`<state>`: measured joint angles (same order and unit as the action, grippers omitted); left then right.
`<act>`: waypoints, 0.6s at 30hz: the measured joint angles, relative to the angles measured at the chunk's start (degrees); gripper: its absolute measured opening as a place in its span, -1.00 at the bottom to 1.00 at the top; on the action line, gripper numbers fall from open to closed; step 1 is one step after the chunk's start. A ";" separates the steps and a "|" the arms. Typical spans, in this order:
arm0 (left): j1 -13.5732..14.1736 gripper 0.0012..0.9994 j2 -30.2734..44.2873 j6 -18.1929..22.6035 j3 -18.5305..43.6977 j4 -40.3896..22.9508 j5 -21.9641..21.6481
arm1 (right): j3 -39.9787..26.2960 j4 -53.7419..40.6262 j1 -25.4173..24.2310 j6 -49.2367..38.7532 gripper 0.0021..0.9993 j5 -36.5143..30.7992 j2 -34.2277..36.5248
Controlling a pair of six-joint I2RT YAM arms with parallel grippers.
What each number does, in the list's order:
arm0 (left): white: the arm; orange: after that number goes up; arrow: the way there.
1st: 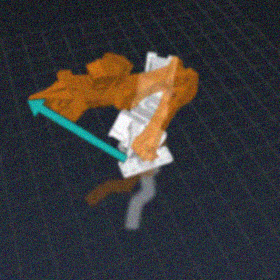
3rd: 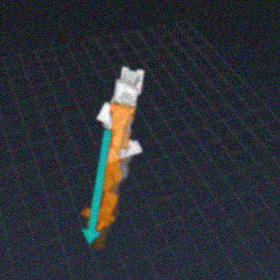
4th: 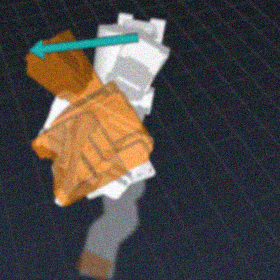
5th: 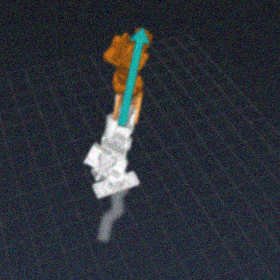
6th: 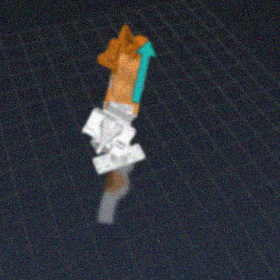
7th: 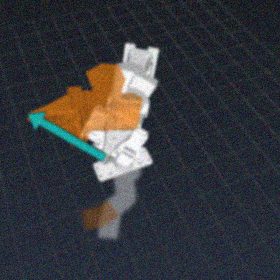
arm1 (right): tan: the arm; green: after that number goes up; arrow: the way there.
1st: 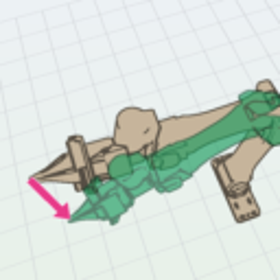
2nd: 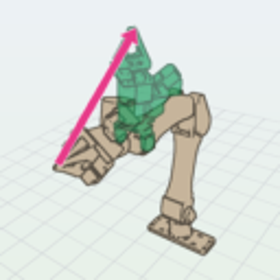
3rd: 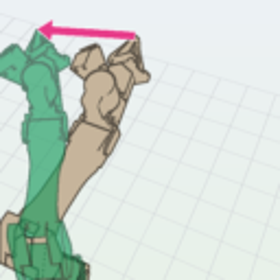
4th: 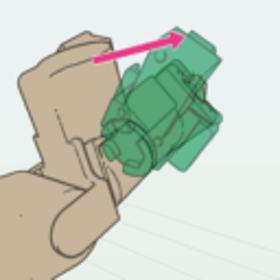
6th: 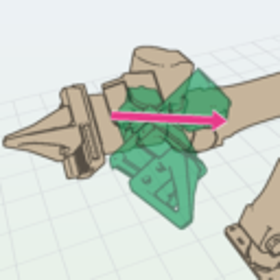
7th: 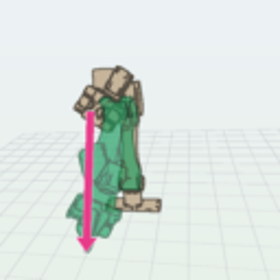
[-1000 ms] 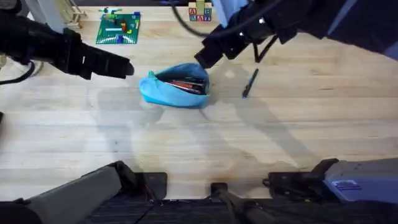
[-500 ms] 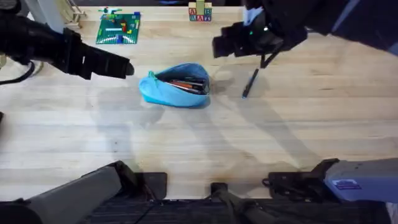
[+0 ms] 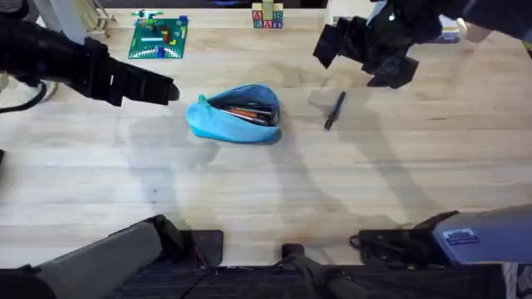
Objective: Unzip the bag, pick up the pens from the table one at a time and place them inside, then zip the bag closed.
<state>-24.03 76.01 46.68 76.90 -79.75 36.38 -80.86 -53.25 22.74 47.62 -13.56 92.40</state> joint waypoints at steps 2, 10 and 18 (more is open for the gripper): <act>0.00 0.99 0.00 0.00 0.00 0.00 0.00 | 0.00 0.00 -1.11 0.65 0.99 1.76 1.84; 0.00 0.99 0.00 0.00 0.00 0.00 0.00 | 0.00 0.59 -2.58 2.12 0.99 6.16 15.24; 0.00 0.99 0.00 0.00 0.00 0.00 0.00 | 0.00 1.90 -3.04 2.77 0.99 6.36 19.18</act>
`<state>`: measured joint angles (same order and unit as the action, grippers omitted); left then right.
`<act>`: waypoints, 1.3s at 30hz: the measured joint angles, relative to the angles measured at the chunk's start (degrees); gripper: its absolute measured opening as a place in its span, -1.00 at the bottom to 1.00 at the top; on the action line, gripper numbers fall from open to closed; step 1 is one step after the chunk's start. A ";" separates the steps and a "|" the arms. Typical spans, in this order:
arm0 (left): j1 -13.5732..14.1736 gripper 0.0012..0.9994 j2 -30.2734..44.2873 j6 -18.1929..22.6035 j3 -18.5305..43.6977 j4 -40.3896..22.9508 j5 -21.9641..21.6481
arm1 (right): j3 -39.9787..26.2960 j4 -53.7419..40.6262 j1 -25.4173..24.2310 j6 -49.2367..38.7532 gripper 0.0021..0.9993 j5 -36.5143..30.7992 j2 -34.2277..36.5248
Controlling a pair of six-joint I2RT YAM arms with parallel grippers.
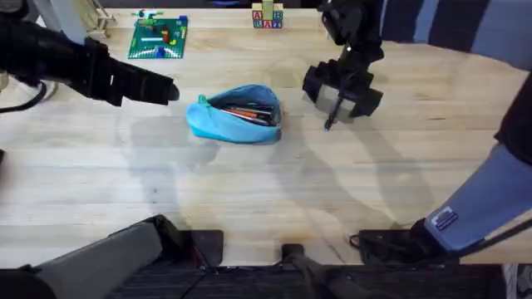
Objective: Unzip the bag, pick up the pens from the table one at a time and place them inside, then zip the bag closed.
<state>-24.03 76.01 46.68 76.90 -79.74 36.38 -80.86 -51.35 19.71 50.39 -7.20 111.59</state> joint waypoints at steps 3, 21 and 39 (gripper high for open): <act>0.00 0.99 0.00 0.00 0.00 0.00 -0.02 | -0.02 0.22 -0.88 0.20 0.99 0.65 0.18; 0.00 0.99 0.00 0.00 0.00 0.00 0.00 | -0.04 0.63 -3.13 0.62 -0.33 1.31 0.30; 0.00 0.99 0.00 0.00 0.00 0.00 0.00 | -0.98 0.52 -3.13 0.61 -0.92 1.49 0.94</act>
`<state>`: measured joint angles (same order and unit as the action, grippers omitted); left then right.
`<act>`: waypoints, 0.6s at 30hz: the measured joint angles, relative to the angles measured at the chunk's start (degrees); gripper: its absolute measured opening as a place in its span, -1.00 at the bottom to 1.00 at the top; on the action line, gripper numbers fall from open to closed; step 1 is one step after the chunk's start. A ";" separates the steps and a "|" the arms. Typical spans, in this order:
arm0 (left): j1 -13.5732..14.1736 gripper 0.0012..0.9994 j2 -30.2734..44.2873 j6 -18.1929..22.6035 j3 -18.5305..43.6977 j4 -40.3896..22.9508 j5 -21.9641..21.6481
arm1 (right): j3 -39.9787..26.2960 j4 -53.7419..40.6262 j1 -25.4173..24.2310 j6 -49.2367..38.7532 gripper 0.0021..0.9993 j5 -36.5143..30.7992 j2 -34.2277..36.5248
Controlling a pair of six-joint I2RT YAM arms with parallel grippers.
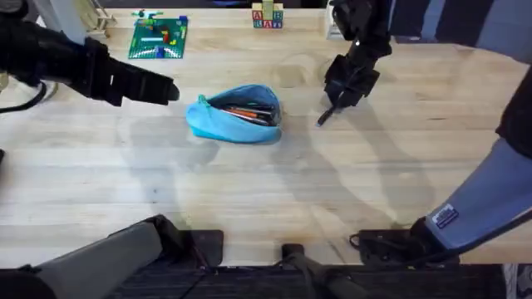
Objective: Unzip the bag, pick up the pens from the table one at a time and place them inside, then zip the bag closed.
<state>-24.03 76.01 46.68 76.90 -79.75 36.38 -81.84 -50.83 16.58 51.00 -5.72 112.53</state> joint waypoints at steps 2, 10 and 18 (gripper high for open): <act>0.00 0.99 0.00 0.00 0.00 0.00 0.00 | 0.00 0.00 0.01 0.00 -0.93 0.00 0.00; 0.00 0.99 0.00 0.00 0.00 0.00 0.00 | -0.02 0.00 0.00 0.00 -0.95 0.00 -0.17; 0.00 0.99 0.00 0.00 0.00 0.00 0.00 | 0.02 0.06 0.01 -0.61 -0.94 -0.70 -6.15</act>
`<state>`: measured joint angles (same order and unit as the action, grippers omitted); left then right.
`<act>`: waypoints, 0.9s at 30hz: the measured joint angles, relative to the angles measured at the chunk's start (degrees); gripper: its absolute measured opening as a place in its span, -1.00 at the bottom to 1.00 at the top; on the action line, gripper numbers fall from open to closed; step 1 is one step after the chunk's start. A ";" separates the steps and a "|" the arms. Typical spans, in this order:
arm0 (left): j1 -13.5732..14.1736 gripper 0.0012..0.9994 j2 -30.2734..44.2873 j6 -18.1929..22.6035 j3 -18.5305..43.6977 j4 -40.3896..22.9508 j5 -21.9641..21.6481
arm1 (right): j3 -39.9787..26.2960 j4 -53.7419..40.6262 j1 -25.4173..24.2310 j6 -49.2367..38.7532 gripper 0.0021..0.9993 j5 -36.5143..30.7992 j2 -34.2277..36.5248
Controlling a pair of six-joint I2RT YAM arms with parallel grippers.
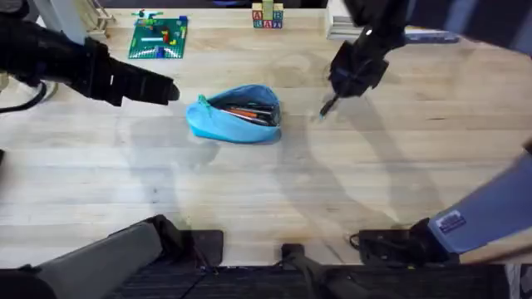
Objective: Unzip the bag, pick up the pens from the table one at a time and place them inside, then zip the bag closed.
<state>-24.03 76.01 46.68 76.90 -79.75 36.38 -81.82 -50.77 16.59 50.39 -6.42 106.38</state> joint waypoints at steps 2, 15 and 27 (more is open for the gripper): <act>0.00 0.99 0.00 0.00 0.00 0.00 0.00 | 0.00 0.18 0.01 -1.32 -0.94 -0.11 -3.53; 0.00 0.99 0.00 0.00 0.00 0.02 0.00 | 0.00 1.66 3.12 -21.34 -0.94 -0.31 -17.42; 0.00 0.99 0.00 0.00 0.00 0.00 0.00 | 0.00 9.68 15.95 -46.36 -0.94 -0.42 -24.05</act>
<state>-24.03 76.01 46.68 76.90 -79.75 36.38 -81.82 -41.09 32.54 4.03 -6.83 82.32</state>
